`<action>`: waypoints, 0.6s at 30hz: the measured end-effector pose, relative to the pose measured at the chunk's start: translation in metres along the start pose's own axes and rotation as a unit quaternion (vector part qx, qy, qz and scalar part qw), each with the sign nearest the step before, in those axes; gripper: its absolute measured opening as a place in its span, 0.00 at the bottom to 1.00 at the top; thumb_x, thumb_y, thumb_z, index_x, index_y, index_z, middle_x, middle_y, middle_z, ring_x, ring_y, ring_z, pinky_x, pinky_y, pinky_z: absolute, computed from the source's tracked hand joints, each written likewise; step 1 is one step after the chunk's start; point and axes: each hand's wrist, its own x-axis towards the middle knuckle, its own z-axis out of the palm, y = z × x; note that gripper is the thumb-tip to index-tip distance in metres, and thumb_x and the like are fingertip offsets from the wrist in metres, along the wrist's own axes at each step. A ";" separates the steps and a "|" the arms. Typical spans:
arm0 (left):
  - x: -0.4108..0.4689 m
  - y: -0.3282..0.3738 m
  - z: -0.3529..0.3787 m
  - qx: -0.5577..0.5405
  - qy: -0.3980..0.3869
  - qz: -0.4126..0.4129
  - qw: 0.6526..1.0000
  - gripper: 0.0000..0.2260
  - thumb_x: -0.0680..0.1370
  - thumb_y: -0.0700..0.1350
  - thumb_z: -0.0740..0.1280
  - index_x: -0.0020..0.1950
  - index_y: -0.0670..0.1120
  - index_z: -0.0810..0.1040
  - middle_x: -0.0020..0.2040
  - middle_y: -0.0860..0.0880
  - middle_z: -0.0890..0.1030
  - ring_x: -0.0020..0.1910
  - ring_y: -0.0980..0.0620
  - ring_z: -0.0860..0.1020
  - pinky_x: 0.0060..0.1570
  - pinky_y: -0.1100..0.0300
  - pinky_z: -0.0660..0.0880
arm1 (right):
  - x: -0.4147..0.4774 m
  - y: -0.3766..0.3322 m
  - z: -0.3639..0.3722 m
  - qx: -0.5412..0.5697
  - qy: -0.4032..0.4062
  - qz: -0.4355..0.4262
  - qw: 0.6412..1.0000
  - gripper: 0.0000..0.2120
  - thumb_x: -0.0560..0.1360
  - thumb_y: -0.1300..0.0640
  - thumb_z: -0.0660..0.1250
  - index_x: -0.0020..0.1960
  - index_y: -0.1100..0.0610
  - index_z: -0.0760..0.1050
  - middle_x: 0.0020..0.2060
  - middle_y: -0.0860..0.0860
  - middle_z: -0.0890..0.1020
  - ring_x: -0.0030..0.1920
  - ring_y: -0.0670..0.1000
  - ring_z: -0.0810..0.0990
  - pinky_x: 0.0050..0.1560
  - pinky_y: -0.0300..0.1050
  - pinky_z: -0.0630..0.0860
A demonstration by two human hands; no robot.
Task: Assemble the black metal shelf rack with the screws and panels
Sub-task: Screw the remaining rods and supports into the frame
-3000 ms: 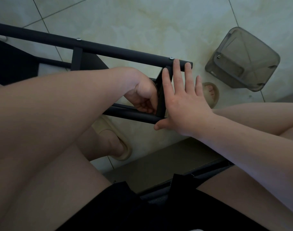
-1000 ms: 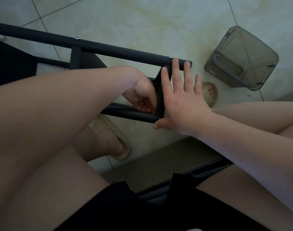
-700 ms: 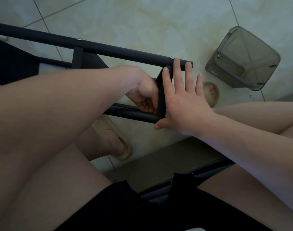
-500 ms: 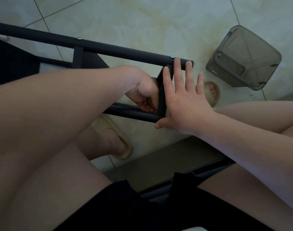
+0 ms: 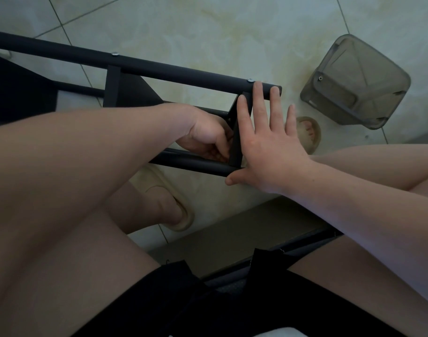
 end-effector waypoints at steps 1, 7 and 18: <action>0.000 0.000 -0.001 0.000 -0.001 -0.002 1.000 0.15 0.76 0.28 0.63 0.61 0.39 0.77 0.48 0.45 0.85 0.45 0.51 0.84 0.44 0.60 0.80 | 0.000 0.000 0.000 0.001 -0.001 0.001 1.000 0.70 0.64 0.28 0.73 0.80 0.59 0.29 0.77 0.62 0.27 0.77 0.68 0.28 0.76 0.71 0.38; 0.000 0.008 -0.009 0.088 -0.011 -0.051 0.995 0.06 0.77 0.39 0.69 0.44 0.47 0.85 0.40 0.49 0.84 0.38 0.54 0.82 0.40 0.61 0.78 | 0.001 -0.003 -0.001 -0.009 0.004 0.005 1.000 0.70 0.64 0.28 0.74 0.80 0.60 0.30 0.78 0.63 0.29 0.78 0.69 0.30 0.76 0.70 0.38; 0.005 0.017 -0.006 0.099 -0.005 -0.071 0.992 0.09 0.77 0.32 0.64 0.55 0.39 0.79 0.45 0.44 0.79 0.40 0.51 0.77 0.46 0.59 0.75 | 0.000 -0.005 -0.001 -0.014 0.001 0.004 1.000 0.70 0.63 0.28 0.74 0.81 0.61 0.31 0.77 0.64 0.29 0.78 0.70 0.31 0.77 0.71 0.40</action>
